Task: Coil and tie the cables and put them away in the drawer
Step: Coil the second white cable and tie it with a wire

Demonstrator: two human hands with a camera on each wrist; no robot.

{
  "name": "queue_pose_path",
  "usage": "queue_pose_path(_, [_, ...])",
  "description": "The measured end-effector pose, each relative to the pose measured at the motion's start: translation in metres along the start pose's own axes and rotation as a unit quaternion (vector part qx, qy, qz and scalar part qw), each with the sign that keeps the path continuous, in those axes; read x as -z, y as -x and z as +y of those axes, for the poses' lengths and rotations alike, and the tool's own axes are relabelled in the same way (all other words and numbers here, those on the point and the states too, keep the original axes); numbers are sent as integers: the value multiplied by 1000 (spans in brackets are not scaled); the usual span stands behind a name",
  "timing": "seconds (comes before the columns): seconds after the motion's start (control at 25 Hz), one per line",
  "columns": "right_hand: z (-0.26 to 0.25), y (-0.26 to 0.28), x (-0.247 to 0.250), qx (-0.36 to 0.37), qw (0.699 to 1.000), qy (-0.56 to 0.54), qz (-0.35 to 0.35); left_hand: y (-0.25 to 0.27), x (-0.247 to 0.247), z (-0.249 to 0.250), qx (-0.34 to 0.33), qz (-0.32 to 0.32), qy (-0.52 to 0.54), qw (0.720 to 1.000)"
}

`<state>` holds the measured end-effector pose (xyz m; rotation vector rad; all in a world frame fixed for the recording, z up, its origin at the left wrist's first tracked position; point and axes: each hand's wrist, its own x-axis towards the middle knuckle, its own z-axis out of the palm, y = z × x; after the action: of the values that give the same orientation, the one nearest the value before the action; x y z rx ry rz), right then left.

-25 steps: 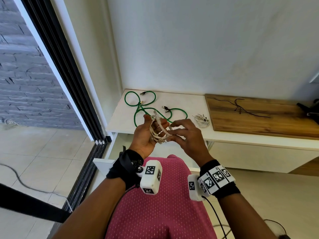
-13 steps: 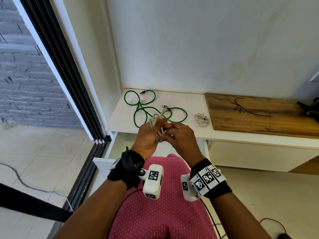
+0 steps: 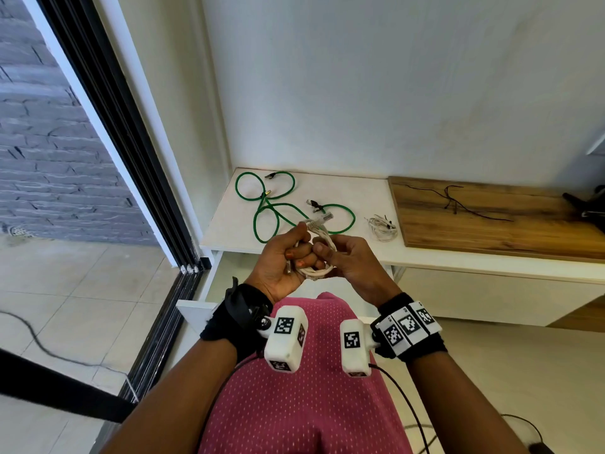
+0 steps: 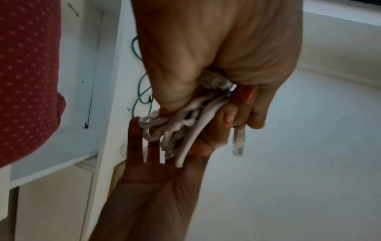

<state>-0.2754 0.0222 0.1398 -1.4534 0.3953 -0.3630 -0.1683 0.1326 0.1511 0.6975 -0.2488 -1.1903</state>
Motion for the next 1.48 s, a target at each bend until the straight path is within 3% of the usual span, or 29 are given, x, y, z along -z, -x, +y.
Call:
queue_pose_path(0.12, [7, 0, -2, -17, 999, -37, 5, 2, 1, 3, 10, -3, 15, 1000])
queue_pose_path(0.2, [7, 1, -5, 11, 999, -32, 20, 1, 1, 2, -3, 21, -18, 1000])
queue_pose_path(0.36, [4, -5, -10, 79, 987, 67, 123, -3, 7, -4, -91, 130, -185, 970])
queue_pose_path(0.48, [5, -6, -16, 113, 982, 112, 104, -9, 9, -7, -147, 164, -220, 950])
queue_pose_path(0.6, [12, -8, -25, 114, 981, 102, 117, -11, 3, -6, -180, 166, -199, 949])
queue_pose_path(0.84, [13, -19, -43, 56, 964, -11, 259, -17, 2, -13, -209, 113, -254, 938])
queue_pose_path(0.92, [13, -20, -38, 12, 972, -47, 231, -17, 4, -15, -210, 132, -284, 926])
queue_pose_path(1.0, [11, -20, -27, -35, 987, -50, 146, -17, 9, -16, -190, 159, -298, 922])
queue_pose_path(1.08, [8, -20, -10, -35, 991, 91, 88, -17, 16, -15, -163, 162, -305, 924])
queue_pose_path(1.16, [1, -16, 6, 44, 966, 245, 77, -14, 19, -11, -138, 135, -336, 922])
queue_pose_path(1.24, [-10, -12, 14, 165, 931, 323, 41, -11, 16, -6, -112, 108, -365, 918])
queue_pose_path(1.32, [-14, -15, 19, 272, 875, 401, -11, -9, 13, -3, -98, 103, -381, 914])
queue_pose_path(1.4, [-13, -20, 23, 334, 827, 451, -14, -7, 12, -1, -90, 93, -363, 923])
queue_pose_path(1.48, [-12, -22, 24, 353, 818, 454, 18, -4, 11, 0, -85, 94, -303, 945])
